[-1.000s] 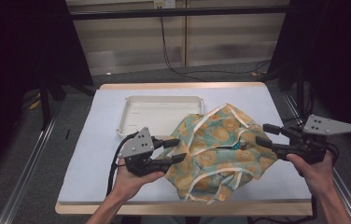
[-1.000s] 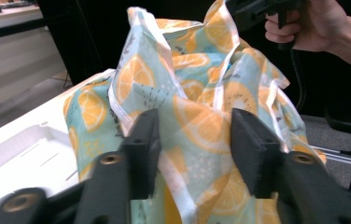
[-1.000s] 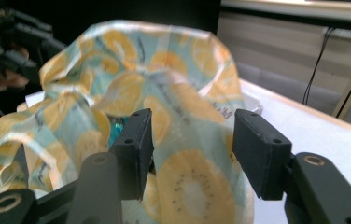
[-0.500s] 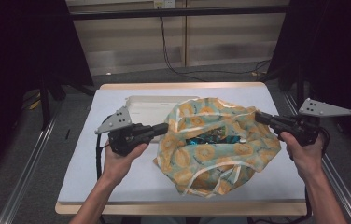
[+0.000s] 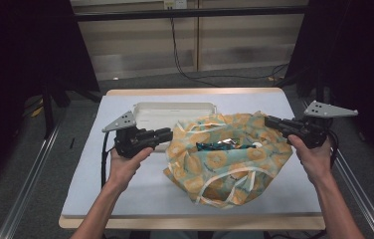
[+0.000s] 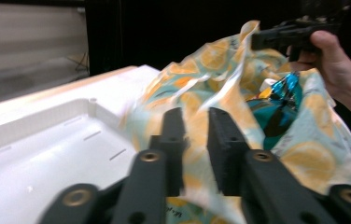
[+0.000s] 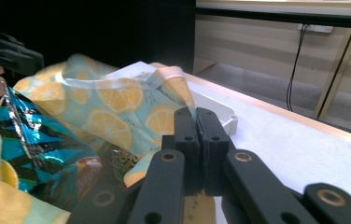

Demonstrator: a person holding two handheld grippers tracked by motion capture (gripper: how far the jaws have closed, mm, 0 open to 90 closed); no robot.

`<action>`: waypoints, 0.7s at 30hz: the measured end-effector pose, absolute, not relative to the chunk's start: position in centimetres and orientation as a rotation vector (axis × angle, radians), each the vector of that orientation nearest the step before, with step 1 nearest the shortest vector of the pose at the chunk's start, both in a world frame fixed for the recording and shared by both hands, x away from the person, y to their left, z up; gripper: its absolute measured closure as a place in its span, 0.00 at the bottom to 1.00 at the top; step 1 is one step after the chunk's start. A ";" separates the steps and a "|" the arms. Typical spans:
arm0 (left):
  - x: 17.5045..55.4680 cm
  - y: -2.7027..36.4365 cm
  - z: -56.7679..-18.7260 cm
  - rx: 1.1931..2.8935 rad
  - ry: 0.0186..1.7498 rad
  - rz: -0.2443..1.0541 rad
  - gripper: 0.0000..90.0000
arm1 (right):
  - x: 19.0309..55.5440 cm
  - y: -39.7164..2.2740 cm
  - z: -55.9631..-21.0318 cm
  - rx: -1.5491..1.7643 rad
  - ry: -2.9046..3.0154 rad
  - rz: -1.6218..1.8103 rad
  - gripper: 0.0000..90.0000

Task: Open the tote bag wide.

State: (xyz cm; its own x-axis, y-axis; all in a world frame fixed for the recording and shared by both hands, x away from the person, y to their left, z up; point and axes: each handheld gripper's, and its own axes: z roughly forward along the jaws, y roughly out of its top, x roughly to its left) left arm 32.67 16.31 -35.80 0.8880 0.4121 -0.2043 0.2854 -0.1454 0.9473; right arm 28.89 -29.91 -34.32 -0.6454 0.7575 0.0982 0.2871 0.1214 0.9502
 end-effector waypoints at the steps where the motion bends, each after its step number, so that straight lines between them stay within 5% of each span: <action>1: 32.3 16.3 -35.4 1.738 0.514 0.131 0.79 | 28.9 -29.9 -34.4 1.012 1.994 1.539 0.98; 11: 32.4 13.7 -35.6 1.841 0.456 0.137 0.55 | 28.6 -29.3 -35.0 1.003 2.011 1.536 0.89; 16: 32.5 12.4 -37.2 1.897 0.428 0.093 0.43 | 28.3 -29.3 -35.2 1.000 2.032 1.511 0.74; 21: 31.9 11.7 -38.0 1.965 0.385 0.071 0.45 | 26.9 -29.5 -35.0 0.973 2.035 1.524 0.63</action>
